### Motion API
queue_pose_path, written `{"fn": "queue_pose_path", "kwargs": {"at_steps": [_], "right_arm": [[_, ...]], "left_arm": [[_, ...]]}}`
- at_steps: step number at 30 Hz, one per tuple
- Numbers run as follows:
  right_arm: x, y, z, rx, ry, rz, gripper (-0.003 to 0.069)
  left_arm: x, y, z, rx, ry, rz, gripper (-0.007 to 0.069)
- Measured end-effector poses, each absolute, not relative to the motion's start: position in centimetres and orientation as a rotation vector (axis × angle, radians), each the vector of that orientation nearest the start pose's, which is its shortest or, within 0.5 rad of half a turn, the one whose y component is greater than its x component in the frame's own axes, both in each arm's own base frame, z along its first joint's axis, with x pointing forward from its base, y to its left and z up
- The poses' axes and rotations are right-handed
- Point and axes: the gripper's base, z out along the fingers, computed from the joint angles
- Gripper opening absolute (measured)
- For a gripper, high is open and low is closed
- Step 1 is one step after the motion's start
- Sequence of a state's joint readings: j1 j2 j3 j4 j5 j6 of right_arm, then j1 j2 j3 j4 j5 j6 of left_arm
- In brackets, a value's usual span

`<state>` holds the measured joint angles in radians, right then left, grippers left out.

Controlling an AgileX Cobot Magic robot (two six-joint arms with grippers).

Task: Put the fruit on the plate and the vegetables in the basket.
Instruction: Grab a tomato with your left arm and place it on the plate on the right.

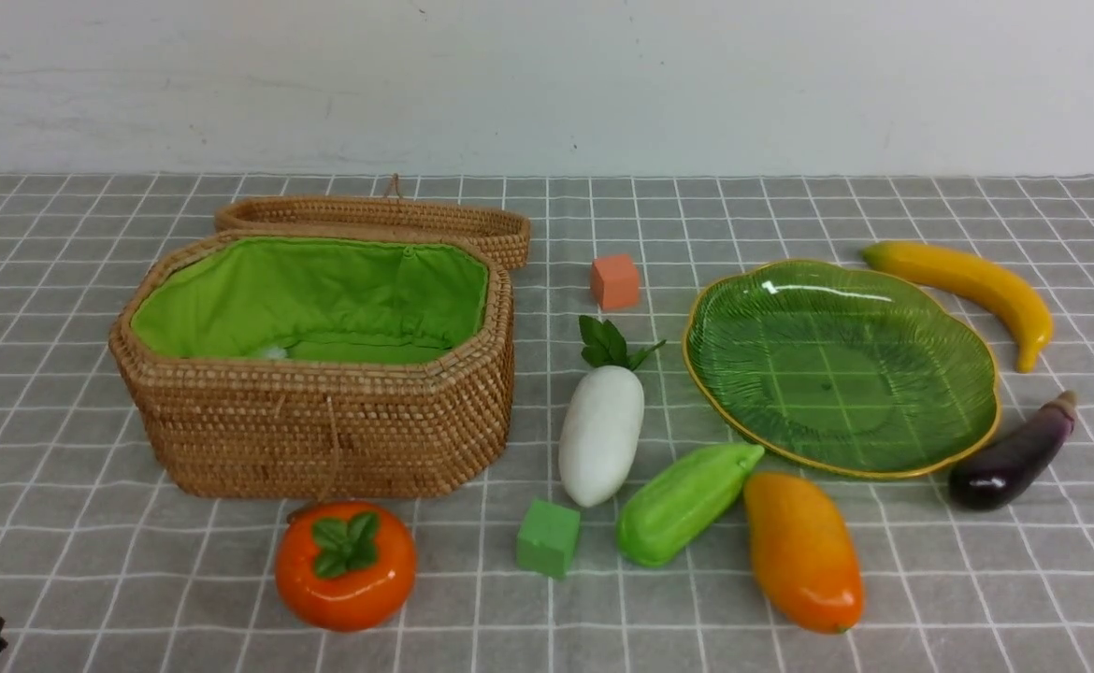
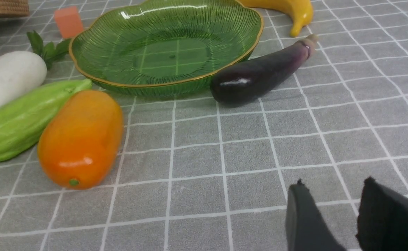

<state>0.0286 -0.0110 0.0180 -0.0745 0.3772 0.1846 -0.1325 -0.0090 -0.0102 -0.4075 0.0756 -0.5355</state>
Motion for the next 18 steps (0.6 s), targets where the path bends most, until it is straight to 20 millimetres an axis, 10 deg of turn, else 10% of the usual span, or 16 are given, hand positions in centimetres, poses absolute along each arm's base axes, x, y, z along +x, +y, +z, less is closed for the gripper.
{"fn": "queue_pose_path", "kwargs": {"at_steps": [5, 13, 18], "right_arm": [[5.4, 0.0, 17.8, 0.138, 1.792, 0.119, 0.024], [5.7, 0.3, 19.9, 0.531, 1.504, 0.595, 0.023], [4.7, 1.0, 23.7, 0.476, 1.641, 0.665, 0.0127]], "left_arm": [[3.9, -1.5, 26.1, -0.418, 1.547, -0.79, -0.0013], [5.0, -2.9, 29.8, -0.043, 2.05, -0.543, -0.0013], [7.1, -3.8, 30.6, 0.194, 2.216, -0.485, -0.0013]]}}
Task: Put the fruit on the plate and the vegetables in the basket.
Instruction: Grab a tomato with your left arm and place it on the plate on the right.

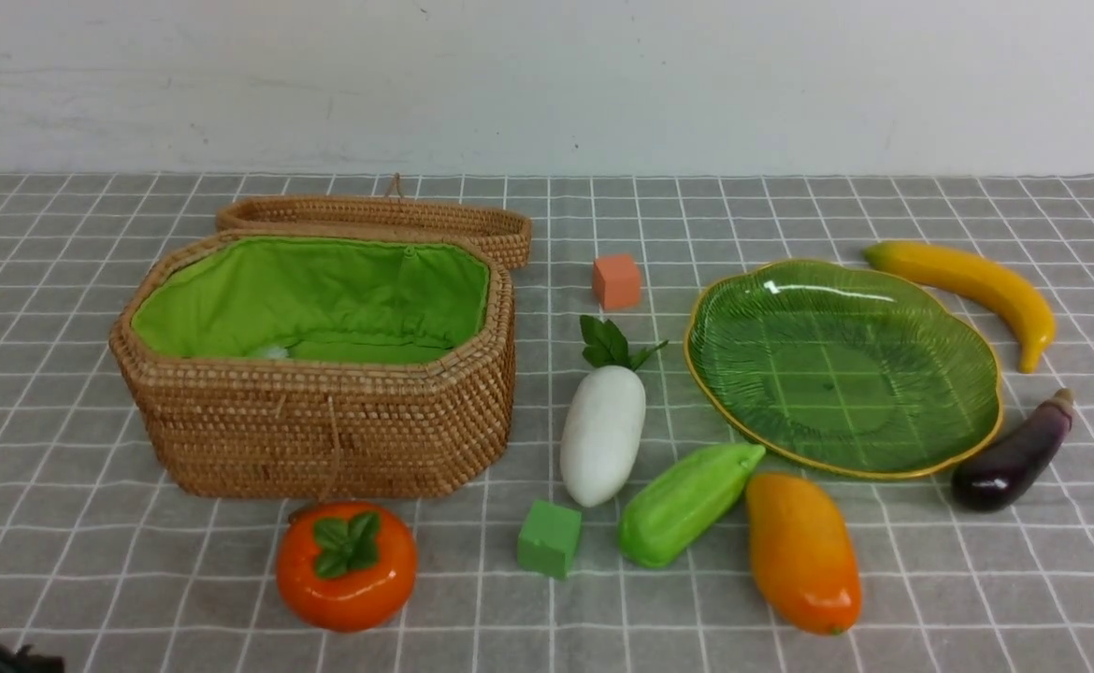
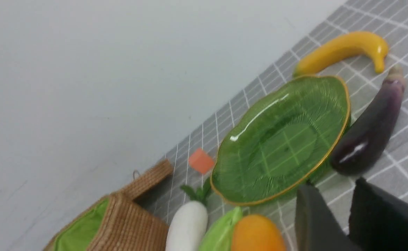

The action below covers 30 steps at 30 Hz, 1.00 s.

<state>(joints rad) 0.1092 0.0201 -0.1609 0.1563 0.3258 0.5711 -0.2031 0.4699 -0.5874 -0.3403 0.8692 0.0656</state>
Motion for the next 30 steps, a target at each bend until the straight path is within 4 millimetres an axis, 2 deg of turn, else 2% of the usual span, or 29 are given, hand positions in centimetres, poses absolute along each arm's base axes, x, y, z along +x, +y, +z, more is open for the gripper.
{"fn": "queue_pose_path", "kwargs": {"at_steps": [1, 4, 9, 13, 14, 15, 18, 20, 22, 23, 24, 25, 26, 27, 29, 30], "right_arm": [[4.5, 1.1, 24.6, 0.431, 1.677, 0.654, 0.0111], [3.3, 1.8, 29.8, 0.093, 1.892, 0.564, 0.0039], [1.9, 2.2, 35.6, -0.26, 2.004, 0.544, 0.0006], [1.2, 2.2, 37.2, -0.345, 1.993, 0.58, 0.0006], [1.1, 2.2, 37.3, -0.356, 1.989, 0.587, 0.0006], [1.1, 2.2, 37.3, -0.356, 1.989, 0.587, 0.0006], [1.1, 2.2, 37.0, -0.361, 2.004, 0.588, 0.0006], [1.2, 2.3, 36.7, -0.363, 2.02, 0.585, 0.0006], [1.3, 2.3, 36.4, -0.364, 2.032, 0.583, 0.0009], [1.3, 2.3, 36.4, -0.365, 2.033, 0.583, 0.0009], [1.3, 2.3, 36.4, -0.365, 2.033, 0.585, 0.001], [1.3, 2.3, 36.4, -0.365, 2.033, 0.587, 0.001], [1.3, 2.3, 36.4, -0.365, 2.034, 0.587, 0.0012], [1.3, 2.4, 36.3, -0.365, 2.036, 0.586, 0.0013], [1.3, 2.4, 36.2, -0.369, 2.039, 0.584, 0.0013], [1.4, 2.4, 36.2, -0.373, 2.039, 0.581, 0.0013]], "left_arm": [[7.5, -4.0, 30.5, 0.23, 2.242, -0.481, -0.0013], [9.3, -5.3, 30.4, 0.435, 2.341, -0.427, -0.0013], [12.3, -7.4, 29.0, 0.671, 2.388, -0.246, -0.0013], [14.6, -9.7, 27.6, 0.789, 2.367, -0.068, -0.0013], [15.3, -11.0, 26.9, 0.849, 2.338, -0.003, -0.0013], [15.3, -11.2, 27.0, 0.846, 2.333, -0.014, -0.0013], [16.6, -14.0, 25.5, 1.005, 2.213, 0.094, 0.0018], [17.3, -15.4, 24.4, 1.075, 2.163, 0.125, 0.0101], [18.2, -16.3, 23.0, 1.112, 2.157, 0.168, 0.0227], [18.4, -16.4, 22.8, 1.122, 2.15, 0.185, 0.0252], [19.0, -16.9, 21.7, 1.118, 2.163, 0.215, 0.0357], [19.1, -16.9, 21.6, 1.128, 2.159, 0.223, 0.037], [19.5, -17.2, 20.8, 1.118, 2.169, 0.248, 0.0456], [19.9, -17.4, 20.2, 1.116, 2.174, 0.272, 0.051], [20.5, -17.6, 19.0, 1.1, 2.177, 0.329, 0.0591], [20.8, -17.6, 18.6, 1.103, 2.169, 0.359, 0.0608]]}}
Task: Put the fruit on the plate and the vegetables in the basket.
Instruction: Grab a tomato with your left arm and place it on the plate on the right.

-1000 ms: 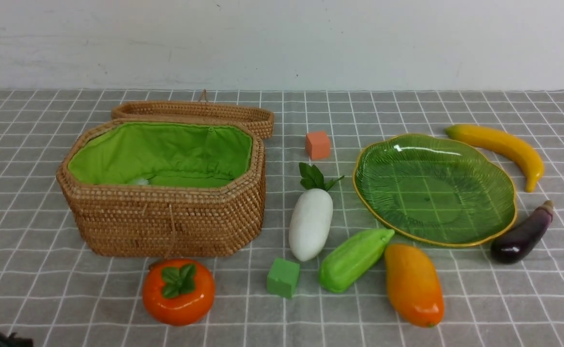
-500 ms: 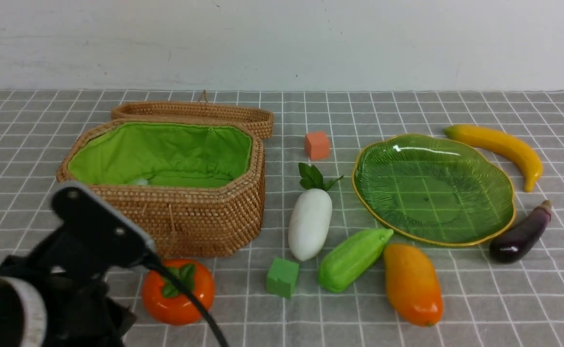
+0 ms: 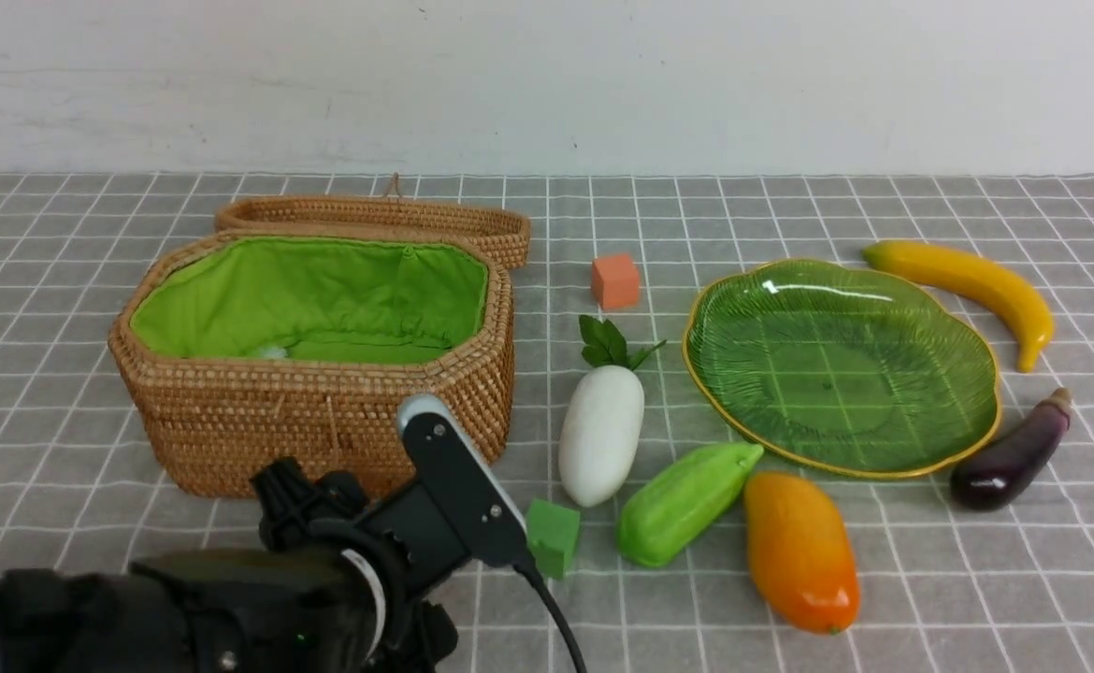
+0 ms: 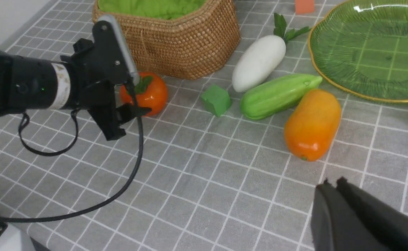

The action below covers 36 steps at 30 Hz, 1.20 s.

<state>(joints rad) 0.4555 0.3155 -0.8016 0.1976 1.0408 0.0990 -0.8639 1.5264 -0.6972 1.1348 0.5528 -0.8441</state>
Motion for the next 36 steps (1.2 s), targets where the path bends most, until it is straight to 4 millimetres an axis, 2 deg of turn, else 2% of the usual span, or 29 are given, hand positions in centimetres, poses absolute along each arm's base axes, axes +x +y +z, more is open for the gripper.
{"fn": "queue_pose_path", "kwargs": {"at_steps": [2, 4, 10, 16, 19, 24, 36], "right_arm": [[1.4, 2.4, 36.2, -0.387, 2.034, 0.572, 0.0013], [1.4, 2.4, 36.2, -0.39, 2.034, 0.571, 0.0013], [1.4, 2.4, 36.2, -0.391, 2.033, 0.57, 0.0018], [1.4, 2.4, 36.2, -0.407, 2.026, 0.56, 0.0023], [1.4, 2.4, 36.3, -0.412, 2.02, 0.557, 0.0025], [1.4, 2.4, 36.3, -0.412, 2.019, 0.557, 0.0024], [1.4, 2.4, 36.3, -0.414, 2.018, 0.555, 0.0024]], "left_arm": [[21.4, -17.8, 17.8, 1.048, 2.168, 0.399, 0.0638], [21.6, -18.0, 17.3, 1.019, 2.171, 0.394, 0.0638], [21.7, -18.2, 16.5, 0.985, 2.213, 0.363, 0.0586], [21.7, -17.9, 16.5, 0.946, 2.236, 0.392, 0.0575], [21.7, -17.9, 16.4, 0.944, 2.242, 0.388, 0.0575], [21.8, -17.9, 15.1, 0.986, 2.264, 0.453, 0.0575], [22.4, -17.9, 14.3, 1.014, 2.235, 0.541, 0.0582]]}}
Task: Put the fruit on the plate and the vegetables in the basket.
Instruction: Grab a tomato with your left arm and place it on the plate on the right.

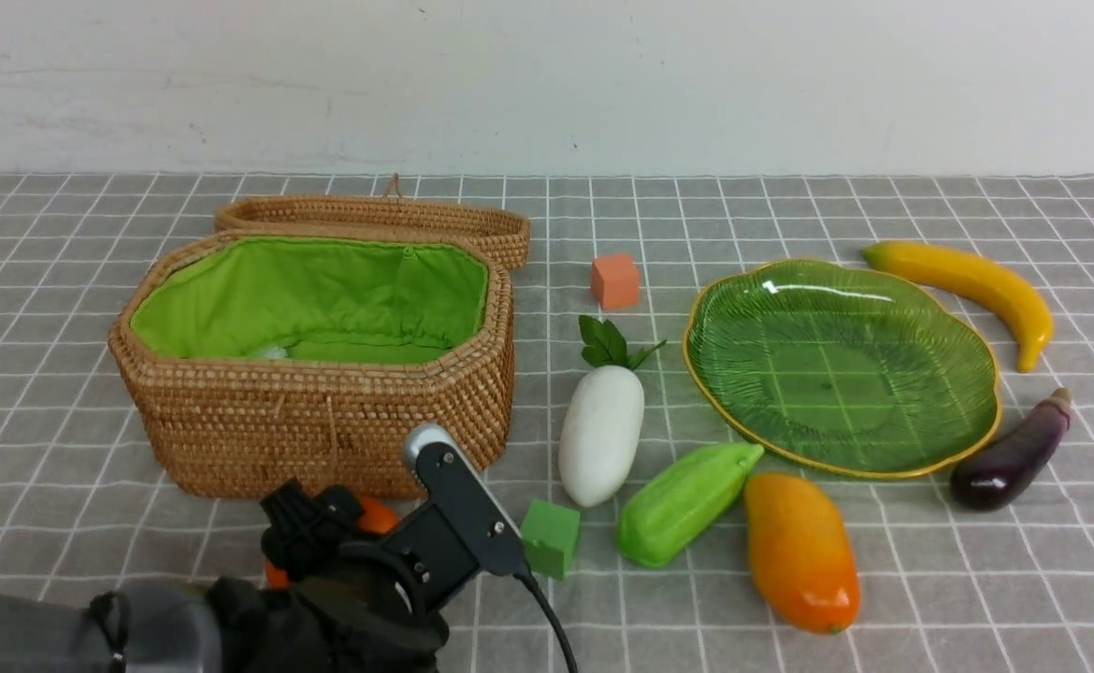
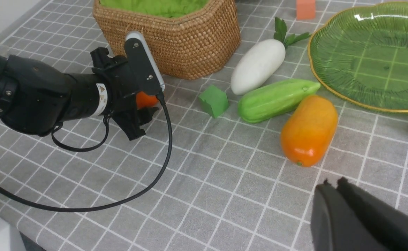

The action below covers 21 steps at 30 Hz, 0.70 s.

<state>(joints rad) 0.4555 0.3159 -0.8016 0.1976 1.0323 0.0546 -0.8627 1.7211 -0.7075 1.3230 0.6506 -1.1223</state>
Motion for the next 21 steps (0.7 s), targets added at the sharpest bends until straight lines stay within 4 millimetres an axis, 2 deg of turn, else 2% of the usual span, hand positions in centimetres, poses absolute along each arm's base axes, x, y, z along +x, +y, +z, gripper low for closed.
{"fn": "queue_pose_path", "kwargs": {"at_steps": [4, 9, 21], "right_arm": [[1.4, 2.39, 36.28, -0.414, 2.017, 0.555, 0.0027], [1.4, 2.39, 36.28, -0.414, 2.017, 0.555, 0.0031], [1.4, 2.4, 36.29, -0.414, 2.016, 0.557, 0.0033]], "left_arm": [[22.37, -17.92, 14.32, 1.018, 2.232, 0.539, 0.0568], [22.4, -17.93, 14.35, 1.001, 2.233, 0.533, 0.0485], [22.2, -18.33, 14.95, 0.941, 2.249, 0.495, 0.0486]]}}
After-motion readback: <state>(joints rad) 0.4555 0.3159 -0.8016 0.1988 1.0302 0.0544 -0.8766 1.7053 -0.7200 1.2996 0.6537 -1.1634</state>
